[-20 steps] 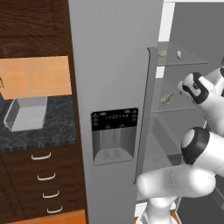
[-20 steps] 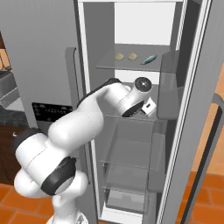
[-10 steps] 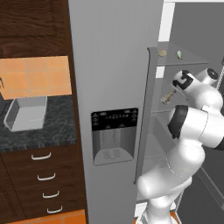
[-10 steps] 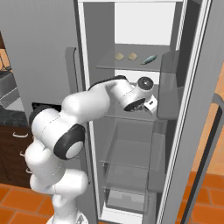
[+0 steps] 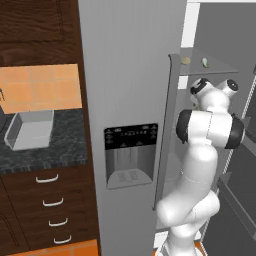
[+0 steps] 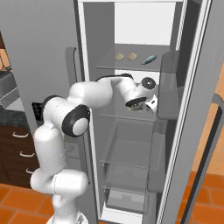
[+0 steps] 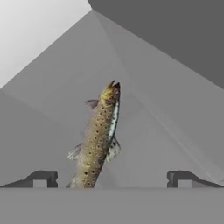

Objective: Place one garlic and one fish in each tupperware on the nearby counter, to pack two identical lunches.

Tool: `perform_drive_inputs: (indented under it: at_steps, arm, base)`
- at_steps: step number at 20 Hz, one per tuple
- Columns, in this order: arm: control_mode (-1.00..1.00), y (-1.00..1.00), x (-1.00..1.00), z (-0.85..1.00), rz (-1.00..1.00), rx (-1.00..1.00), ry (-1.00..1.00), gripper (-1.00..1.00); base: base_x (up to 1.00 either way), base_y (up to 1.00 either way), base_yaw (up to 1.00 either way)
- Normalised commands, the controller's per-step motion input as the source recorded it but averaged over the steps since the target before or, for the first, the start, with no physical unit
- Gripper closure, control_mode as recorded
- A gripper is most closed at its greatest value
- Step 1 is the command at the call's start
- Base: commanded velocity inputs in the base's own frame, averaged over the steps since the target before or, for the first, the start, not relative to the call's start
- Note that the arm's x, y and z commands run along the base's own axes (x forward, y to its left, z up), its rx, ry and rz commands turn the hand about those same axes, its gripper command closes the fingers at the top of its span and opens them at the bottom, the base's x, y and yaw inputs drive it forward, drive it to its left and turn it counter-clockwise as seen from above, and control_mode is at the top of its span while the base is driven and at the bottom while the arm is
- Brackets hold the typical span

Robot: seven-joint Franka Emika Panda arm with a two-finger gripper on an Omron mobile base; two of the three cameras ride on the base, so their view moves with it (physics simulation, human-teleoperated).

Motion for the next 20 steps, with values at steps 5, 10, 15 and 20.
perform_drive_inputs:
  at_steps: [5, 10, 15, 20]
  arm:
    - [-1.00, 0.00, 0.59, -0.28, 0.00, 0.00, 0.12, -1.00]
    - [-1.00, 0.00, 0.66, -0.33, 0.00, 0.00, 0.02, -1.00]
    - [-1.00, 0.00, 0.64, -0.45, 0.00, 0.00, 0.09, -1.00]
    - [-1.00, 0.00, 0.25, -0.53, 0.00, -0.05, 0.08, 1.00]
  base:
    - [0.00, 0.00, 0.00]
    - [0.00, 0.00, 0.00]
    - [0.00, 0.00, 0.00]
    - [0.00, 0.00, 0.00]
